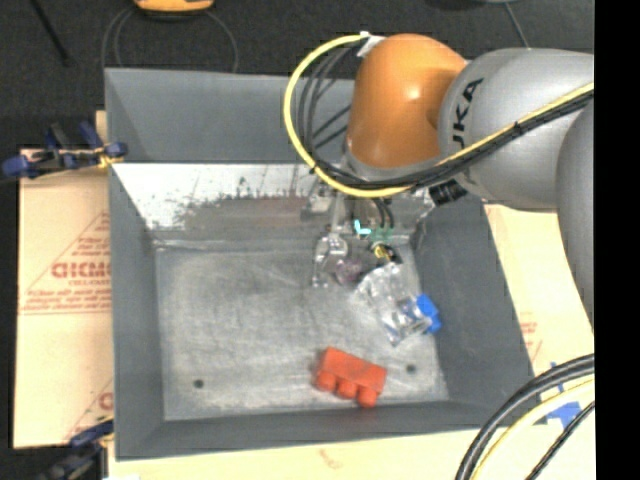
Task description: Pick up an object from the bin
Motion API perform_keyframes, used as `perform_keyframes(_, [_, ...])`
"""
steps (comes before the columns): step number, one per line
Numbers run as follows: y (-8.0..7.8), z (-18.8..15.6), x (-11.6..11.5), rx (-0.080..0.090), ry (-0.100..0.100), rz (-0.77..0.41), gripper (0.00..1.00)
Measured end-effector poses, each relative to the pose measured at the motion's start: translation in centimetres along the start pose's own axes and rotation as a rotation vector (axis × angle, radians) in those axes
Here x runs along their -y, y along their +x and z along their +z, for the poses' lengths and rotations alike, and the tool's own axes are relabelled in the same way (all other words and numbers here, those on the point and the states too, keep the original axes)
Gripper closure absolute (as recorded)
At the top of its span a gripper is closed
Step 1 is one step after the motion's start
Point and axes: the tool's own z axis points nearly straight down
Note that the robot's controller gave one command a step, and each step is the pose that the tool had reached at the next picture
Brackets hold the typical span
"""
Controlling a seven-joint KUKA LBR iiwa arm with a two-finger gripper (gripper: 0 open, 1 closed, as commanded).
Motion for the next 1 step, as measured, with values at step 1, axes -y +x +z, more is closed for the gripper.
perform_keyframes(1, [-2.57,10.84,7.48,0.021,-0.003,-0.036,0.00])
